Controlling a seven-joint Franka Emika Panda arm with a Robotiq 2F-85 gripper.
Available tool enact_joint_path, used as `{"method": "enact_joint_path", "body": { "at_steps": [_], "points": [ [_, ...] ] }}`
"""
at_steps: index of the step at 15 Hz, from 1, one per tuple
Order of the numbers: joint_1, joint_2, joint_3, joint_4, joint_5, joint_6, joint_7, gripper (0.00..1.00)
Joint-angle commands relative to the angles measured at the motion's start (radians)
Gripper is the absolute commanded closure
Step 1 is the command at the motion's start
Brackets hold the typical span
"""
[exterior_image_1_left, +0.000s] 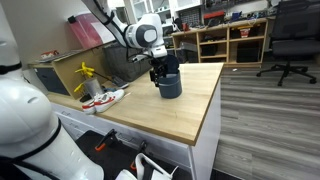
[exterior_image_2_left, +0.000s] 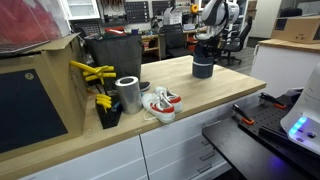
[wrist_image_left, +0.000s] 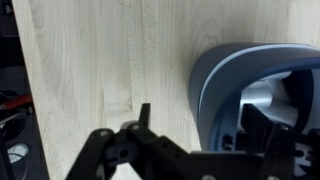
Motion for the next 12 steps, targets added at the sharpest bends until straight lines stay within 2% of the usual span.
{"method": "enact_joint_path", "body": {
  "at_steps": [1, 3, 8, 12],
  "points": [
    [0.018, -0.018, -0.011, 0.0, -0.013, -0.008, 0.005, 0.0],
    [0.031, -0.032, -0.015, -0.013, -0.05, 0.023, 0.015, 0.0],
    [0.071, -0.081, -0.033, -0.05, -0.249, 0.16, 0.061, 0.0],
    [0.073, -0.124, -0.02, -0.062, -0.279, 0.175, 0.051, 0.0]
  ]
}}
